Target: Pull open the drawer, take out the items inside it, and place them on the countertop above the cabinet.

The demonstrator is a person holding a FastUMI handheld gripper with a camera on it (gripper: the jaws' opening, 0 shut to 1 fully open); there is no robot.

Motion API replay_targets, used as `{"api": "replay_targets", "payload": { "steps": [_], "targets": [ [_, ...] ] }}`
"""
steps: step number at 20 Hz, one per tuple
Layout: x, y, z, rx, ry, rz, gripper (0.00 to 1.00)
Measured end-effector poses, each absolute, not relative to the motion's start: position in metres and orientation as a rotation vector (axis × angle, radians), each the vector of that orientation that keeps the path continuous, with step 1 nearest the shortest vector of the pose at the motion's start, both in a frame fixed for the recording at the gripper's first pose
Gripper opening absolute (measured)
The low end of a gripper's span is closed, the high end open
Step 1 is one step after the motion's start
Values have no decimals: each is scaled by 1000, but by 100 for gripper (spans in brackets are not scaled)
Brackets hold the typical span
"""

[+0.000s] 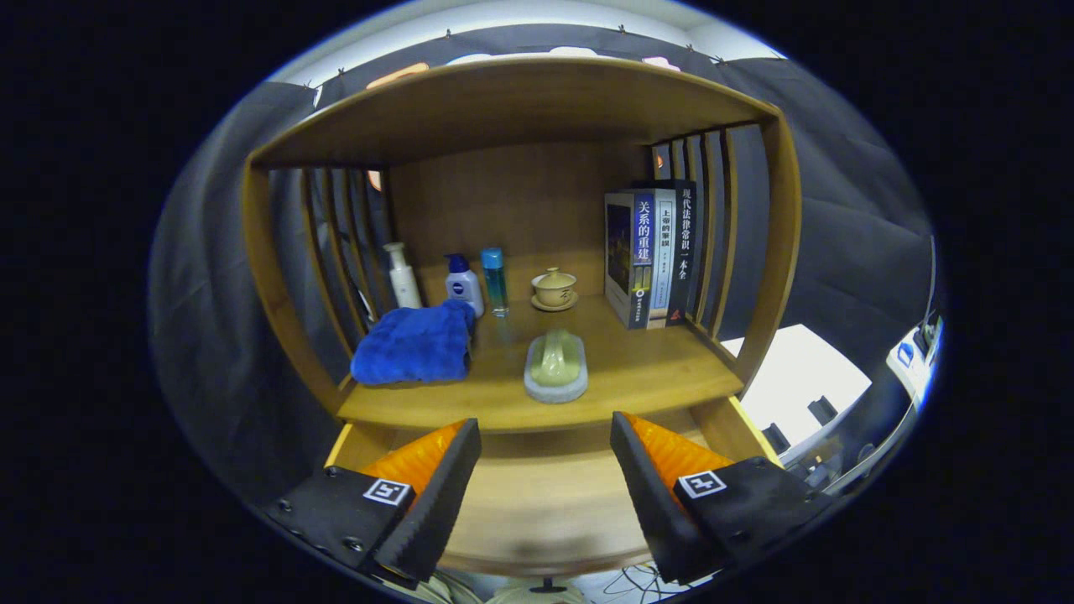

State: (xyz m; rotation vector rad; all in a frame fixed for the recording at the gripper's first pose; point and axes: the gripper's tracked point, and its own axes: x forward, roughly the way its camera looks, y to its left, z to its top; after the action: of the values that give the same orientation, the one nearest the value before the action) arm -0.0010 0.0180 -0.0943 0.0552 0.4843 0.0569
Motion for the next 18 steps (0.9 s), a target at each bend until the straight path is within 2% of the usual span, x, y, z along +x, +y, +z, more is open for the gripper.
{"api": "replay_targets", "payload": {
  "steps": [8, 18],
  "targets": [
    [-73, 21, -120, 45, 436, 59, 99],
    [-124, -1, -168, 29, 417, 29, 99]
  ]
}}
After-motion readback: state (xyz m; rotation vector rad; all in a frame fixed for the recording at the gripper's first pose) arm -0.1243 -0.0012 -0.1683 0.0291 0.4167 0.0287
